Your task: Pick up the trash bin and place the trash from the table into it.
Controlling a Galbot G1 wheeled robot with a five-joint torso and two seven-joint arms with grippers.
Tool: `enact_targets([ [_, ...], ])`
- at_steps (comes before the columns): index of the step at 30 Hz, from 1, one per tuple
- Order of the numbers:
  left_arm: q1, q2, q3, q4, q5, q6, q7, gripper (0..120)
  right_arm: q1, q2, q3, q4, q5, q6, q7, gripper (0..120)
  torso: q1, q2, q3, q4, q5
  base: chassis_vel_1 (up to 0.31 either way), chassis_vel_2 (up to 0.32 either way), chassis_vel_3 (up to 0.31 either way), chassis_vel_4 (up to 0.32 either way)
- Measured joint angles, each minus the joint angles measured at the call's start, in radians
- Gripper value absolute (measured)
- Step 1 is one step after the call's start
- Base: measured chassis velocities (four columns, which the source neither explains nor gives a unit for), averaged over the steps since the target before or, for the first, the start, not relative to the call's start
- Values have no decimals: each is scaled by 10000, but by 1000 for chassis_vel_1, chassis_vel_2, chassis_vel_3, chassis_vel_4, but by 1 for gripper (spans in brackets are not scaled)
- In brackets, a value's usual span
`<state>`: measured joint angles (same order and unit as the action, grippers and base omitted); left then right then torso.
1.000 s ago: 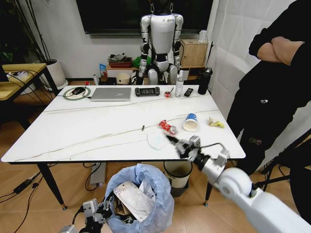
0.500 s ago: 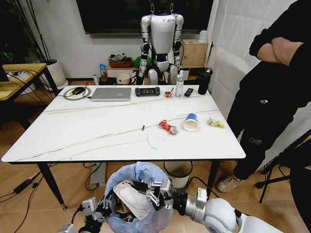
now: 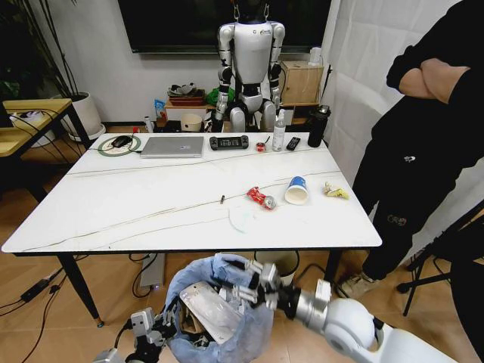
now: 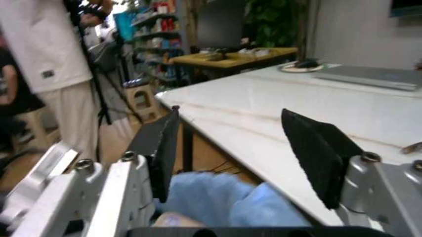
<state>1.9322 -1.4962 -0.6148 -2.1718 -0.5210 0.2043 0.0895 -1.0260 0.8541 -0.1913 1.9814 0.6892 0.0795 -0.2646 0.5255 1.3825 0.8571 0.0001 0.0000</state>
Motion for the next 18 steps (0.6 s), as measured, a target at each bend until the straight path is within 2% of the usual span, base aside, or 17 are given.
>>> enact_targets([
  [2,14,-3,-3,-21,4,0,0,0,147,119,41,-80,133,-142,239,68,0,0,0,0,-1,0,0,0,0],
  [4,35,-24,-7,-64,19,-6,2,0,523,408,131,-312,465,-667,1017,77,0,0,0,1,-1,0,0,0,0],
  [5,38,-27,-7,-68,22,-8,3,0,585,457,143,-352,526,-767,1178,77,0,0,0,1,-1,0,0,0,0],
  [7,70,-42,-4,-92,46,-25,10,0,899,707,174,-540,811,-1445,2272,89,0,0,1,0,-2,0,0,0,0],
  [8,70,-42,-4,-92,46,-25,10,0,899,707,174,-540,811,-1445,2272,89,0,0,1,0,-2,0,0,0,0],
  [10,87,-45,-7,-100,64,-32,16,0,1153,931,167,-759,1117,-1970,3084,98,0,0,0,0,-1,0,0,0,0],
  [18,64,-72,-12,-126,98,-41,23,0,1663,1516,15,-1725,1356,-3241,4490,100,0,0,1,-1,0,0,0,0,0],
])
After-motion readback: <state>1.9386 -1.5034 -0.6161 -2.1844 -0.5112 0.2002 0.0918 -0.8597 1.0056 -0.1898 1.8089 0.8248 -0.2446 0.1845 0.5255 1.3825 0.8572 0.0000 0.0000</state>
